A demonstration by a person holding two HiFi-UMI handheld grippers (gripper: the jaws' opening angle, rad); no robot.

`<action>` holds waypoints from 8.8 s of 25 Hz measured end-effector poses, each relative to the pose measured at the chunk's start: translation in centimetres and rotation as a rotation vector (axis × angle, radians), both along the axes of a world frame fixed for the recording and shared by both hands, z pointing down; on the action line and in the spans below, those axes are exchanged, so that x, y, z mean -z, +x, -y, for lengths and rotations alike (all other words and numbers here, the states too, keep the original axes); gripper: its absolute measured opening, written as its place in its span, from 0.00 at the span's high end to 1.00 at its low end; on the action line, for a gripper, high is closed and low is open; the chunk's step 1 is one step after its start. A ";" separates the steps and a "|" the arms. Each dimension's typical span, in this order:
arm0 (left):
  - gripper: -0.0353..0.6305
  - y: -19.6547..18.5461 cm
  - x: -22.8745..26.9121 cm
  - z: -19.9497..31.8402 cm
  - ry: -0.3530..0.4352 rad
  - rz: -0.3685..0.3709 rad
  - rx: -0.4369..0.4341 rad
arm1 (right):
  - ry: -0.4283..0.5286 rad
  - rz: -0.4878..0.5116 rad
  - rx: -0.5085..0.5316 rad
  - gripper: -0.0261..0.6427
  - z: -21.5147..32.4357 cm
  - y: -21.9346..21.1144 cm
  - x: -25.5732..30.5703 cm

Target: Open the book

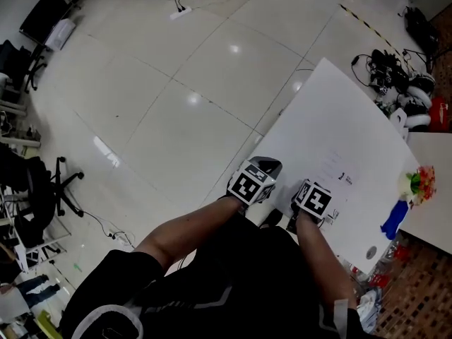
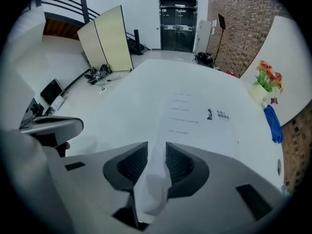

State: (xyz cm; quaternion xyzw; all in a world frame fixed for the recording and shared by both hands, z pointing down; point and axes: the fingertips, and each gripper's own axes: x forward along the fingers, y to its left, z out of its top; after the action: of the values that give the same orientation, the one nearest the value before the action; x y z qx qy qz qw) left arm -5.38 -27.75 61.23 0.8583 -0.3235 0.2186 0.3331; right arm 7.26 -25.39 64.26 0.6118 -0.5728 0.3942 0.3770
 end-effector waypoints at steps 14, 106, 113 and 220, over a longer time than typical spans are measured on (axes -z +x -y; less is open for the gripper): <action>0.95 1.1 -1.5 0.5 -0.038 -0.058 -0.029 | -0.113 -0.078 -0.016 0.84 0.3 0.4 -1.9; 0.95 21.3 5.3 -5.5 0.062 0.057 -0.216 | 0.257 0.157 -0.414 0.96 -11.7 39.9 1.9; 0.95 20.0 4.8 -5.7 0.050 0.075 -0.200 | 0.336 0.195 -0.375 0.96 -10.6 38.6 4.5; 0.95 28.0 6.4 -4.8 0.040 -0.030 -0.310 | 0.118 0.238 -0.286 0.95 -12.8 42.6 0.0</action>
State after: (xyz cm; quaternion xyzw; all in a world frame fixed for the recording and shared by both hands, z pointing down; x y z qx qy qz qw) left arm 22.65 -22.95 54.83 0.9075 -0.1862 0.2480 0.2832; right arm 49.89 -12.62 64.30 0.6571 -0.5426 0.4790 0.2104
